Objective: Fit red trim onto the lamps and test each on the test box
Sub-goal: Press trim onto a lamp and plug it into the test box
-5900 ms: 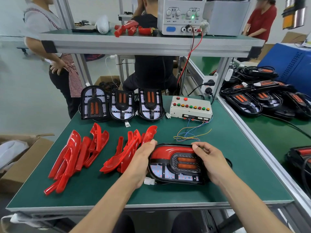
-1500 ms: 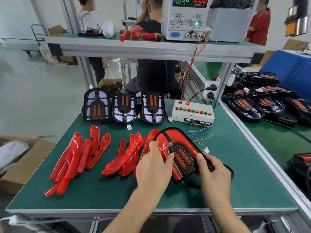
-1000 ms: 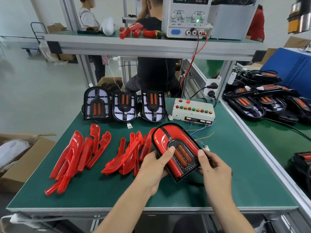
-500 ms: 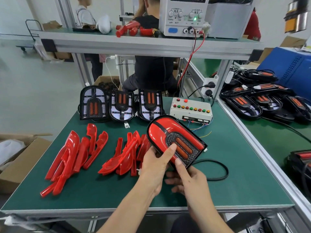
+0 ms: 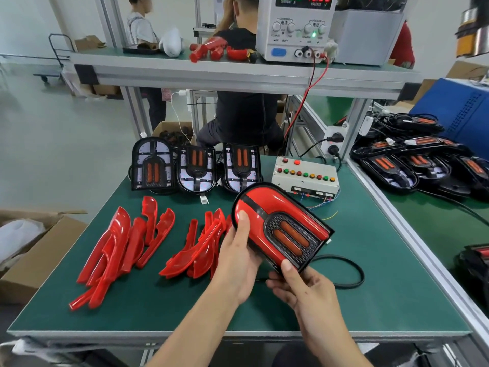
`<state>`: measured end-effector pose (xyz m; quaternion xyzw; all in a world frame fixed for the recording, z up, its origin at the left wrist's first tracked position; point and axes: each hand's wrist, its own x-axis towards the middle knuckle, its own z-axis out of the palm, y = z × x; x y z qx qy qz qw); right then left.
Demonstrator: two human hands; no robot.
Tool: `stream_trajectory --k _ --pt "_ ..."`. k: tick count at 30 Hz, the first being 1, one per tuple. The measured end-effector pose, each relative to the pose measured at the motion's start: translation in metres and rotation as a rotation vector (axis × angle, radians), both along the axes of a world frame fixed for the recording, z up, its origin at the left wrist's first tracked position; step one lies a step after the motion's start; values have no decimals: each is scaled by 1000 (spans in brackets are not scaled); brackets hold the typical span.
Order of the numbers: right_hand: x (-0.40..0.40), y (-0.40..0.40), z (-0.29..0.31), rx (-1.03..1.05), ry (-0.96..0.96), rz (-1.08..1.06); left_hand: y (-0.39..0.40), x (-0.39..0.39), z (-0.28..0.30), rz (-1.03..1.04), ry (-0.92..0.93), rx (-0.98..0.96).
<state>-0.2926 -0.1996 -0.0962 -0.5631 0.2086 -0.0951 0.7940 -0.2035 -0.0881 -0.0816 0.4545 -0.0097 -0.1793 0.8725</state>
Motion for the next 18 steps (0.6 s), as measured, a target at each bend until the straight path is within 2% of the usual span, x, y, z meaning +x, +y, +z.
stream_trajectory --k 6,18 --pt "-3 -1 1 76 17 48 0 -1 -1 57 -20 6" --pt "-5 0 2 121 48 85 8 -1 -4 18 -60 -30"
